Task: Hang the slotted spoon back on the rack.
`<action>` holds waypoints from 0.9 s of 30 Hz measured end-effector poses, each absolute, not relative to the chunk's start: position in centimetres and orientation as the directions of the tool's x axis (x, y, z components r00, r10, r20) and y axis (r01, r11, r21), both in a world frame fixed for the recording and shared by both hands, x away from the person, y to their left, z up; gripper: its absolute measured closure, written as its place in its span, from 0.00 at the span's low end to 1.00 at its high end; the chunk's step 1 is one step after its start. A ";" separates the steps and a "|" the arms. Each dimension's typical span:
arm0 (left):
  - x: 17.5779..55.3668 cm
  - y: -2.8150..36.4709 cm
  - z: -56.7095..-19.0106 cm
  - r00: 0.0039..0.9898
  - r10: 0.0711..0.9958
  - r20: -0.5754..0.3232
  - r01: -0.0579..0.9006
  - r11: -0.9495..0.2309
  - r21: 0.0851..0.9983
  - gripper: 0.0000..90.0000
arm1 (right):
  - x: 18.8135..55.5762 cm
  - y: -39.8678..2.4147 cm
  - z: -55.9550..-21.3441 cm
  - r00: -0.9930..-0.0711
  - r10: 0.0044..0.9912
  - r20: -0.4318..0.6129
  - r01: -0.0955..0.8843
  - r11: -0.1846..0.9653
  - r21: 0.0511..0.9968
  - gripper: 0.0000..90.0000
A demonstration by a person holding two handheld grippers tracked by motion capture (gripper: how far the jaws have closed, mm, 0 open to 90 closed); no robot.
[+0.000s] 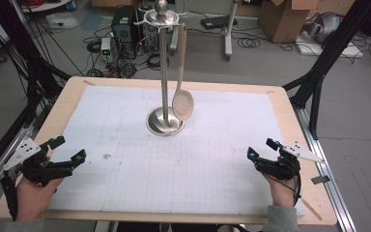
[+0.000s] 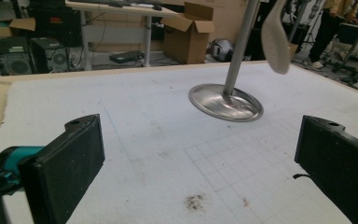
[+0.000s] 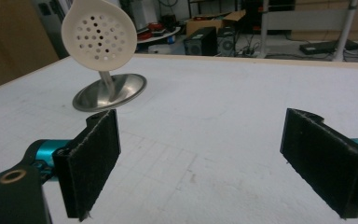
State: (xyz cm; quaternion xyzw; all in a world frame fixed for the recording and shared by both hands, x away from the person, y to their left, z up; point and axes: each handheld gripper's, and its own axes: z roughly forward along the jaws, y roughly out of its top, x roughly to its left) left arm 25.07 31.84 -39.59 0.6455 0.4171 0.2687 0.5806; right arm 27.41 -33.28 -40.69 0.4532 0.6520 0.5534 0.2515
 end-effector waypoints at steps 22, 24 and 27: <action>25.1 33.9 -40.8 0.427 0.894 -0.136 0.251 0.028 0.968 0.02 | 26.3 -37.0 -42.1 -0.353 0.913 0.205 0.299 -0.098 0.949 0.12; 25.2 33.8 -40.8 0.428 0.893 -0.138 0.253 0.028 0.967 0.02 | 26.3 -37.1 -42.2 -0.354 0.913 0.205 0.300 -0.097 0.949 0.12; 25.3 33.5 -40.9 0.431 0.892 -0.136 0.259 0.022 0.966 0.02 | 26.4 -36.9 -42.2 -0.358 0.912 0.201 0.300 -0.092 0.949 0.12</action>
